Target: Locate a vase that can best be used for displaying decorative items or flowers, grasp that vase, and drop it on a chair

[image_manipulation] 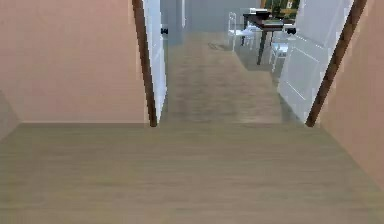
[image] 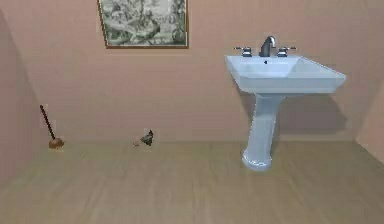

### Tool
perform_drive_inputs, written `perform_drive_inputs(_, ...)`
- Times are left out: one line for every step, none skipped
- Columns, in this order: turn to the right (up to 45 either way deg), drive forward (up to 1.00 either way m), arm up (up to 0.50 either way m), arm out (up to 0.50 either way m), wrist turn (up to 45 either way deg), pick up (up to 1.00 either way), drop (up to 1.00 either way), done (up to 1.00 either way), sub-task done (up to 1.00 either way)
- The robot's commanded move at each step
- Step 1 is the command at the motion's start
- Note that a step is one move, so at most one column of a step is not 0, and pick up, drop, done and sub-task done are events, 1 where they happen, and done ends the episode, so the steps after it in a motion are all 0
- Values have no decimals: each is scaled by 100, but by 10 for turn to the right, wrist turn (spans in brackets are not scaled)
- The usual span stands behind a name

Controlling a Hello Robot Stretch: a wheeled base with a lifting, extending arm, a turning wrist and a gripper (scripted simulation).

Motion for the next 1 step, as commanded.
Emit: perform_drive_inputs(450,0,0,0,0,0,0,0,0)
